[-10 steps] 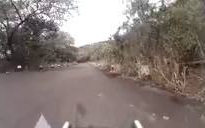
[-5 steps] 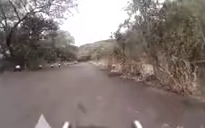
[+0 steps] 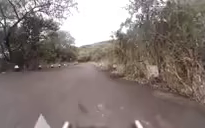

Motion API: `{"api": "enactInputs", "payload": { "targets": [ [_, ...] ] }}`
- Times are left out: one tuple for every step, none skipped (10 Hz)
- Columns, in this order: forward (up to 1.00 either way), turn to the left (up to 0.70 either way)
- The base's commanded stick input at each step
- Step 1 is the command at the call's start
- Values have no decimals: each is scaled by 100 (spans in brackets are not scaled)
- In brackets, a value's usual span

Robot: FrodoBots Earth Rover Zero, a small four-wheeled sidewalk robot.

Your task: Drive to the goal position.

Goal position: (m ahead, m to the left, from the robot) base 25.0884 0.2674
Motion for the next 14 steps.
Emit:
{"api": "enactInputs", "payload": {
  "targets": [
    [50,0],
    [50,0],
    [50,0],
    [50,0],
    [50,0],
    [50,0],
    [50,0],
    [50,0],
    [50,0],
    [50,0],
    [50,0],
    [50,0],
    [50,0],
    [50,0]
  ]
}}
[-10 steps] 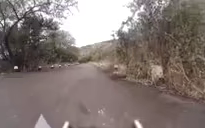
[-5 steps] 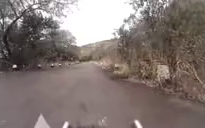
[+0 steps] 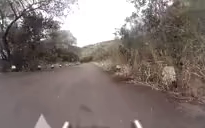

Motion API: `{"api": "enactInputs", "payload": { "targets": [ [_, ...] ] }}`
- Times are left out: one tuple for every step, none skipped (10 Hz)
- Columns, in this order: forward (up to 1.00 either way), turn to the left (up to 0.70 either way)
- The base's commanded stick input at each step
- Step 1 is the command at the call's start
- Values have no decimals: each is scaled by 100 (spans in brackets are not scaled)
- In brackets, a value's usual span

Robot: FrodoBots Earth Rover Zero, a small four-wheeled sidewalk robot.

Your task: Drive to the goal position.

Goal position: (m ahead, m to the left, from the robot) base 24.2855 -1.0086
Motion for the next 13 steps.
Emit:
{"api": "enactInputs", "payload": {
  "targets": [
    [50,0],
    [50,0],
    [50,0],
    [50,0],
    [50,0],
    [50,0],
    [50,0],
    [50,0],
    [50,0],
    [50,0],
    [50,0],
    [50,0],
    [50,0]
  ]
}}
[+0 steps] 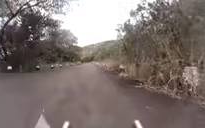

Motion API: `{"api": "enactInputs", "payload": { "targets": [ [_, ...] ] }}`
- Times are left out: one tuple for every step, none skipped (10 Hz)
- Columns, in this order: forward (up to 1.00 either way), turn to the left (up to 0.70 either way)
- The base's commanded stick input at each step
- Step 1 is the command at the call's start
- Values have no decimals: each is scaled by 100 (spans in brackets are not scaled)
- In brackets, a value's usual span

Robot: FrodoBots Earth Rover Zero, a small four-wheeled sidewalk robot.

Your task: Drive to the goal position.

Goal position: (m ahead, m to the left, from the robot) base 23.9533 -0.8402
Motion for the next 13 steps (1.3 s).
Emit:
{"api": "enactInputs", "payload": {
  "targets": [
    [50,0],
    [50,0],
    [50,0],
    [50,0],
    [50,0],
    [50,0],
    [50,0],
    [50,0],
    [50,0],
    [50,0],
    [50,0],
    [50,0],
    [50,0]
  ]
}}
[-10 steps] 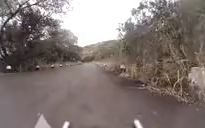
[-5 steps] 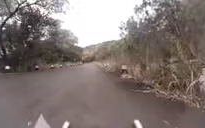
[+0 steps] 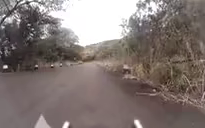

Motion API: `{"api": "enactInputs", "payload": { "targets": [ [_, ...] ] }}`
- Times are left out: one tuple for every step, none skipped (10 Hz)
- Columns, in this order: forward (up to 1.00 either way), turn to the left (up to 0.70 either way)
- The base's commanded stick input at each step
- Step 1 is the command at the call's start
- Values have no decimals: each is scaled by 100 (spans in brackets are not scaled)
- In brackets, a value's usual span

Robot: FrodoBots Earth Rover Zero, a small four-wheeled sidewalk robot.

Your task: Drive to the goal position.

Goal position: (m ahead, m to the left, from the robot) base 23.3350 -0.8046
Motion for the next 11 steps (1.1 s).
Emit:
{"api": "enactInputs", "payload": {
  "targets": [
    [50,0],
    [50,0],
    [50,0],
    [50,0],
    [50,0],
    [50,0],
    [50,0],
    [50,0],
    [50,0],
    [50,0],
    [50,0]
  ]
}}
